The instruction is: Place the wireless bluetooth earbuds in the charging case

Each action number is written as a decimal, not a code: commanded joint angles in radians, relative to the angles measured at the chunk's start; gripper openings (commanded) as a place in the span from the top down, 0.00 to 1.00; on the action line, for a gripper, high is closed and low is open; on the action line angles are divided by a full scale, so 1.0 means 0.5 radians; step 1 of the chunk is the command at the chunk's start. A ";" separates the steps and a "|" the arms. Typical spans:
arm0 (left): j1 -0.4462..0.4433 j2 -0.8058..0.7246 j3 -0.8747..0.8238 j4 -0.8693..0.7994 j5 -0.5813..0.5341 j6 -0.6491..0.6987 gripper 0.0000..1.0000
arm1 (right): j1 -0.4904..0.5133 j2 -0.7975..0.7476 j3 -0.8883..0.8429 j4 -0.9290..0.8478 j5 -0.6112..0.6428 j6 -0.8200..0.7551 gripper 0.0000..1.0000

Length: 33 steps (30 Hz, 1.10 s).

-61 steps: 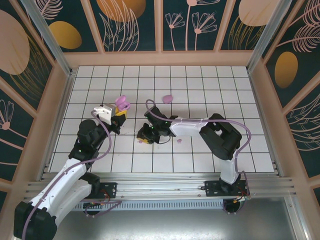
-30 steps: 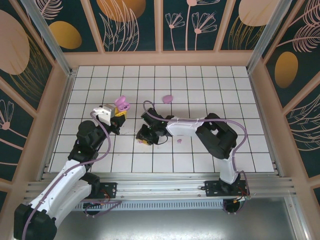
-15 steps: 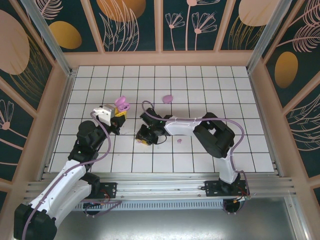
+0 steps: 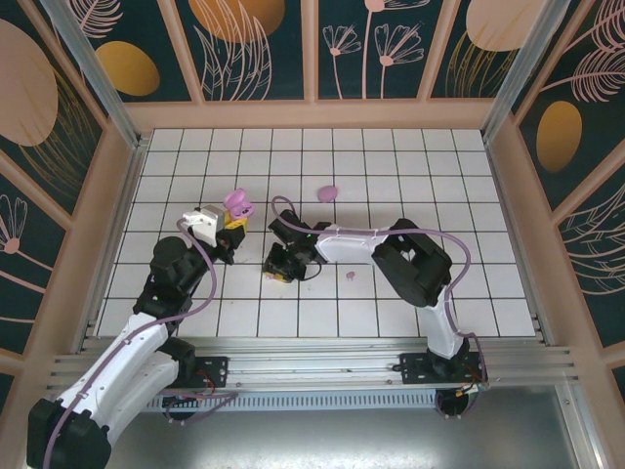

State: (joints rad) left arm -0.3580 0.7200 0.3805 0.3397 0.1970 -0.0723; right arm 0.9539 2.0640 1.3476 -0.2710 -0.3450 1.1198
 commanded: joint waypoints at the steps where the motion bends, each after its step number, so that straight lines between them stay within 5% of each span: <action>1: 0.017 -0.029 -0.019 0.036 -0.004 0.000 0.93 | 0.028 0.079 0.053 -0.125 0.078 -0.071 0.76; 11: 0.016 -0.032 -0.012 0.032 0.043 0.000 0.93 | 0.002 0.007 0.191 -0.341 0.294 -0.252 0.82; 19: 0.017 0.050 0.002 0.134 0.289 0.008 0.93 | -0.206 -0.304 0.185 -0.566 0.575 -0.475 0.83; 33: -0.021 0.443 -0.032 0.839 0.687 0.037 0.94 | -0.492 -1.101 -0.043 -0.669 0.685 -0.793 0.83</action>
State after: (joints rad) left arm -0.3603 0.9096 0.3515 0.6125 0.4774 -0.0711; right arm 0.7166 1.5627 1.3518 -0.5583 -0.0223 0.7822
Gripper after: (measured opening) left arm 0.227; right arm 0.170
